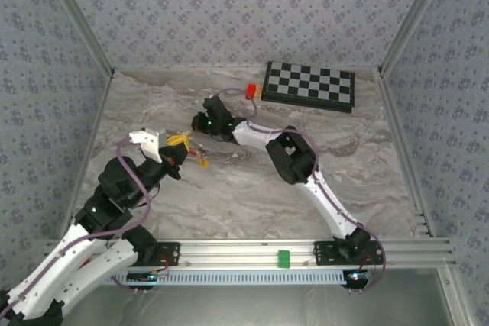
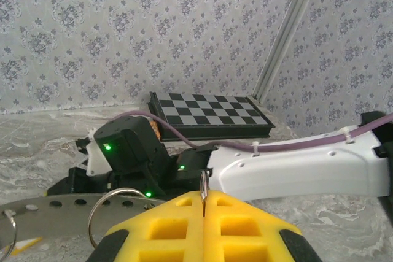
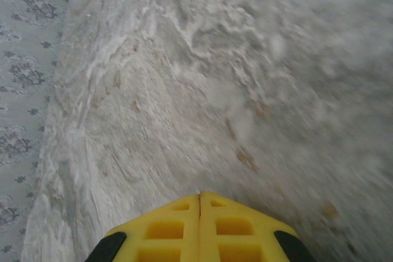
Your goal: Put the keys on the keyring
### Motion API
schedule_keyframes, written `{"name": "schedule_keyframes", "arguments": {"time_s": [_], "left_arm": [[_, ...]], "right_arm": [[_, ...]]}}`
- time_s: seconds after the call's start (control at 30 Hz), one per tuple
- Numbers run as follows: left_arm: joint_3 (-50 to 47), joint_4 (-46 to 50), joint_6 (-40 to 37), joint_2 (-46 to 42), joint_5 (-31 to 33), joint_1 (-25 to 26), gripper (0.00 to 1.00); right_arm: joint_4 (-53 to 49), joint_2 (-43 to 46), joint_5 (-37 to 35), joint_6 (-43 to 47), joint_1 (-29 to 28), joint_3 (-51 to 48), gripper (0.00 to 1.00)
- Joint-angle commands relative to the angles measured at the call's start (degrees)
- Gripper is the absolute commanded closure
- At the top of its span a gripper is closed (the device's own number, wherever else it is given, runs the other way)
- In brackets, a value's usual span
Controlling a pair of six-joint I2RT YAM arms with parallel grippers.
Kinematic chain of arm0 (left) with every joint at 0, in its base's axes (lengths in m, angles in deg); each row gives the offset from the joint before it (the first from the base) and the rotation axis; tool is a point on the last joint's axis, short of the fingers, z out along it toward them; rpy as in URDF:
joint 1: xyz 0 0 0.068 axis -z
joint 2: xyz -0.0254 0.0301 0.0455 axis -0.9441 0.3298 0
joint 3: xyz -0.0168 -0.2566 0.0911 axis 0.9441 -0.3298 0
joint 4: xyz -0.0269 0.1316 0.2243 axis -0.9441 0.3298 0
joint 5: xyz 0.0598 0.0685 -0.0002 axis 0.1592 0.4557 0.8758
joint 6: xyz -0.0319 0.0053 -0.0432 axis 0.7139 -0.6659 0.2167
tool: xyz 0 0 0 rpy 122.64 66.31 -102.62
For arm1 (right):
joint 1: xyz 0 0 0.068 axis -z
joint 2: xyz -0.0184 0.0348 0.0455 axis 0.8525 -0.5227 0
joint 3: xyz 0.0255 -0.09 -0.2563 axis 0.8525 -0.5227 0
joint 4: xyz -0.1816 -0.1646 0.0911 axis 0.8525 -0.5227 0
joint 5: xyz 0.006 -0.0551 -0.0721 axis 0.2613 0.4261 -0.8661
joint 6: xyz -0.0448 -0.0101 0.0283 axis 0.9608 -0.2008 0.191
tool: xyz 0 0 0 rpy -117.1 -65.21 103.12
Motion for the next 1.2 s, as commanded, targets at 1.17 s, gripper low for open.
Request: {"name": "schedule_keyframes", "arguments": {"time_s": [1.17], "left_arm": [[-1.0,-25.0,3.7,25.5,-19.3,4.1,1.0]], "right_arm": [[6.8,68.4,-6.8,3.9,16.9,-93.6,1.0]]}}
